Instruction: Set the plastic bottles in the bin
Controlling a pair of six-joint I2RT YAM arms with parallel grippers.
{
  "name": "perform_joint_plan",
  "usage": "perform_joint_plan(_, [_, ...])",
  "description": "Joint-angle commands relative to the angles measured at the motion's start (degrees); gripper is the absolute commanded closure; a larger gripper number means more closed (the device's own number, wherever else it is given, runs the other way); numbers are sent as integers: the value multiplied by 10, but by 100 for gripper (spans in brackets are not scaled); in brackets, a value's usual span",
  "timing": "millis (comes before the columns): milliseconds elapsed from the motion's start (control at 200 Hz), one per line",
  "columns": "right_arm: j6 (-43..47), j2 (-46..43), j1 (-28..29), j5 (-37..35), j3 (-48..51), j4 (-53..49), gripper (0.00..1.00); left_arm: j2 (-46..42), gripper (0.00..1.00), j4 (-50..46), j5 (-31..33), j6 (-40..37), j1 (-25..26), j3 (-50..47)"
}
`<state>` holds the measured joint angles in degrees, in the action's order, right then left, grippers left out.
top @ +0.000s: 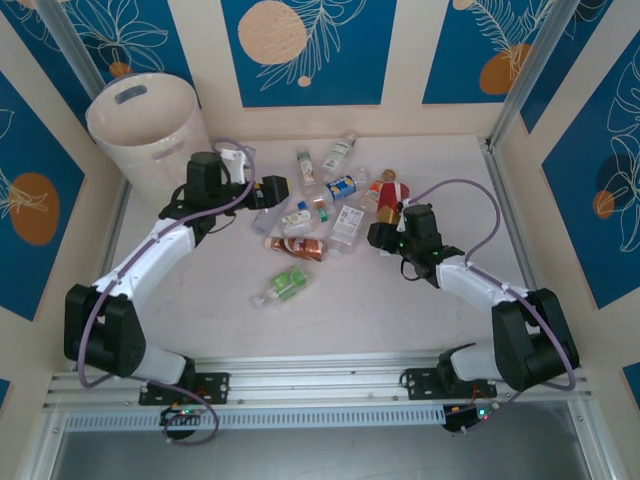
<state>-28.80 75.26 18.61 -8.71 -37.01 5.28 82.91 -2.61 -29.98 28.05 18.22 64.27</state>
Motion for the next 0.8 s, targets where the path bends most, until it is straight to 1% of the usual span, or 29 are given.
perform_joint_plan(0, [19, -30, 8, 94, 12, 41, 72, 19, 0, 92, -69, 51, 24, -12])
perform_joint_plan(195, [17, -50, 27, 172, 18, 92, 72, 56, 0, 117, -88, 73, 59, -6])
perform_joint_plan(350, [23, -29, 45, 217, -4, 108, 72, 69, 0, 186, -114, 103, 73, -20])
perform_joint_plan(480, [17, 2, 61, 246, -25, 132, 72, 67, 0, 230, -120, 113, 80, -31])
perform_joint_plan(615, [15, 43, 75, 288, -59, 150, 72, 76, 0, 222, -104, 118, 90, -24])
perform_joint_plan(675, [16, 58, 83, 304, -73, 156, 72, 88, 0, 206, -107, 119, 93, -12])
perform_joint_plan(795, [16, 81, 95, 319, -92, 172, 72, 104, 0, 199, -106, 120, 101, -1])
